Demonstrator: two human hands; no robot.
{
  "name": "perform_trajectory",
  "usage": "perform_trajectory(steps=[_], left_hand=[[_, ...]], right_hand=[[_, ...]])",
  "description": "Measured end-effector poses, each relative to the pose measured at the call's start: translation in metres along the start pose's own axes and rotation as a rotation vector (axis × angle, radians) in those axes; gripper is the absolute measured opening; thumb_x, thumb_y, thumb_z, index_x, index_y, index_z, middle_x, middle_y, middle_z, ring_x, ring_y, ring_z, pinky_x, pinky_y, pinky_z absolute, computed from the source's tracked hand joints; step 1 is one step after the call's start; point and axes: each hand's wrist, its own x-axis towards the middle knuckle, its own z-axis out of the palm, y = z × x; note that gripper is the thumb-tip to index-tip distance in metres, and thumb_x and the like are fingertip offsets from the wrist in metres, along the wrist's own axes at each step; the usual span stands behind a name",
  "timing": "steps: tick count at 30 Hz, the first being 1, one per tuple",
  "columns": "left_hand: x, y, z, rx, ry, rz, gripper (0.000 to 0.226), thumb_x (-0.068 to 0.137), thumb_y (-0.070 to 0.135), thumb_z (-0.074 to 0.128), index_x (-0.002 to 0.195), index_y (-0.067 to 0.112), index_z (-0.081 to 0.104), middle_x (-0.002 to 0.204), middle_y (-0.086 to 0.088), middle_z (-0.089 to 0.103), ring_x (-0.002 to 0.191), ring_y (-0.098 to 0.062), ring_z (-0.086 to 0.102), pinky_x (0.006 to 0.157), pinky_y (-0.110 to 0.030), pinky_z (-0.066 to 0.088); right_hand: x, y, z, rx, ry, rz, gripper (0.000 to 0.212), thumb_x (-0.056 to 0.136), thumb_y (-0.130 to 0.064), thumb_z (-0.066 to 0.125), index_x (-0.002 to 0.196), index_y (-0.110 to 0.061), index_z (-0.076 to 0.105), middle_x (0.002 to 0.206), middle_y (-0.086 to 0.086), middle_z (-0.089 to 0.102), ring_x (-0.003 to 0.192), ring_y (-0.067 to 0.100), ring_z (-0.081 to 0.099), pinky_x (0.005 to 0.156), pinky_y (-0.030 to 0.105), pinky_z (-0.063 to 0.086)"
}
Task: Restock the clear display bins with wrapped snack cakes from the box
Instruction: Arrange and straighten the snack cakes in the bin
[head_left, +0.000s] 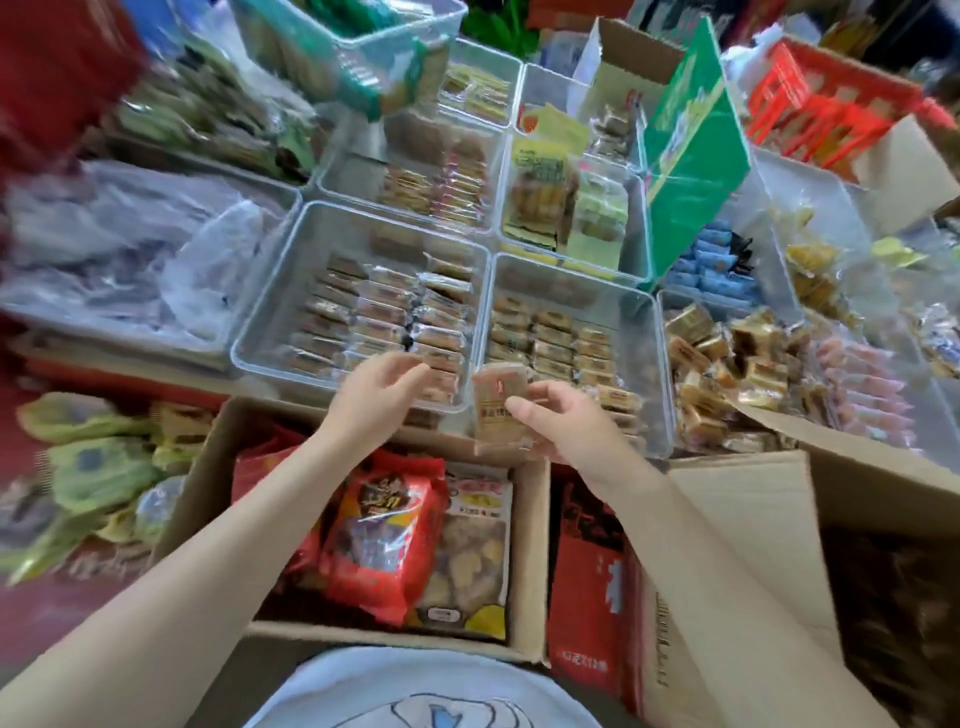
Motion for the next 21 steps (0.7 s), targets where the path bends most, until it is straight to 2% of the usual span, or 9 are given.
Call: perform_trajectory(steps=[3, 5, 7, 9, 13, 15, 17, 21], left_hand=[[0.03, -0.048, -0.029, 0.308, 0.117, 0.032, 0.038, 0.095, 0.03, 0.064, 0.126, 0.01, 0.066, 0.124, -0.012, 0.063, 0.118, -0.029, 0.058, 0.099, -0.04, 0.044], [0.047, -0.07, -0.04, 0.447, 0.117, 0.042, 0.041, 0.094, 0.032, 0.06, 0.128, 0.009, 0.064, 0.126, -0.014, 0.062, 0.12, -0.034, 0.057, 0.1, -0.043, 0.043], [0.062, -0.086, -0.047, 0.536, 0.101, 0.044, 0.041, 0.095, 0.034, 0.056, 0.128, 0.012, 0.064, 0.122, -0.013, 0.065, 0.116, -0.034, 0.061, 0.095, -0.043, 0.045], [0.076, -0.093, -0.051, 0.607, 0.078, 0.014, 0.036, 0.097, 0.036, 0.053, 0.126, 0.017, 0.062, 0.117, -0.01, 0.069, 0.109, -0.033, 0.065, 0.086, -0.04, 0.047], [0.095, -0.1, -0.05, 0.66, 0.11, -0.032, 0.03, 0.1, 0.046, 0.044, 0.106, 0.018, 0.056, 0.101, -0.005, 0.072, 0.092, -0.032, 0.068, 0.063, -0.034, 0.038], [0.097, -0.102, -0.047, 0.659, 0.154, -0.045, 0.03, 0.098, 0.046, 0.044, 0.101, 0.019, 0.056, 0.092, -0.002, 0.072, 0.085, -0.031, 0.068, 0.058, -0.033, 0.035], [0.097, -0.105, -0.044, 0.658, 0.18, -0.048, 0.028, 0.096, 0.046, 0.046, 0.097, 0.02, 0.057, 0.085, 0.0, 0.07, 0.08, -0.029, 0.067, 0.055, -0.032, 0.032], [0.099, -0.109, -0.042, 0.665, 0.208, -0.01, 0.026, 0.091, 0.043, 0.046, 0.089, 0.02, 0.057, 0.072, 0.003, 0.063, 0.068, -0.025, 0.064, 0.051, -0.031, 0.028]], right_hand=[[0.035, -0.009, 0.015, -0.024, 0.057, 0.003, 0.016, 0.092, -0.029, 0.072, 0.104, -0.025, 0.063, 0.108, 0.008, 0.069, 0.084, 0.014, 0.068, 0.082, 0.042, 0.059], [0.06, -0.016, 0.021, -0.066, 0.091, -0.004, 0.019, 0.09, -0.028, 0.073, 0.105, -0.023, 0.063, 0.11, 0.01, 0.07, 0.093, 0.021, 0.069, 0.085, 0.045, 0.06], [0.087, -0.029, 0.026, -0.134, 0.113, -0.023, 0.021, 0.089, -0.03, 0.074, 0.105, -0.023, 0.062, 0.106, 0.005, 0.071, 0.096, 0.023, 0.07, 0.088, 0.047, 0.059], [0.114, -0.048, 0.029, -0.229, 0.145, -0.066, 0.019, 0.09, -0.027, 0.074, 0.103, -0.022, 0.061, 0.101, 0.0, 0.07, 0.093, 0.019, 0.069, 0.087, 0.043, 0.059], [0.179, -0.088, 0.037, -0.449, 0.193, -0.181, 0.023, 0.091, -0.025, 0.072, 0.109, -0.019, 0.06, 0.098, -0.006, 0.066, 0.096, 0.019, 0.066, 0.085, 0.035, 0.056], [0.213, -0.1, 0.048, -0.487, 0.209, -0.226, 0.026, 0.091, -0.027, 0.071, 0.113, -0.02, 0.061, 0.102, -0.004, 0.066, 0.097, 0.019, 0.065, 0.089, 0.039, 0.056], [0.241, -0.108, 0.064, -0.513, 0.221, -0.284, 0.03, 0.091, -0.027, 0.071, 0.118, -0.019, 0.062, 0.107, -0.003, 0.067, 0.098, 0.016, 0.063, 0.091, 0.036, 0.055], [0.289, -0.108, 0.094, -0.783, 0.178, -0.427, 0.038, 0.093, -0.023, 0.068, 0.129, -0.026, 0.056, 0.121, -0.001, 0.067, 0.109, 0.018, 0.06, 0.089, 0.033, 0.05]])
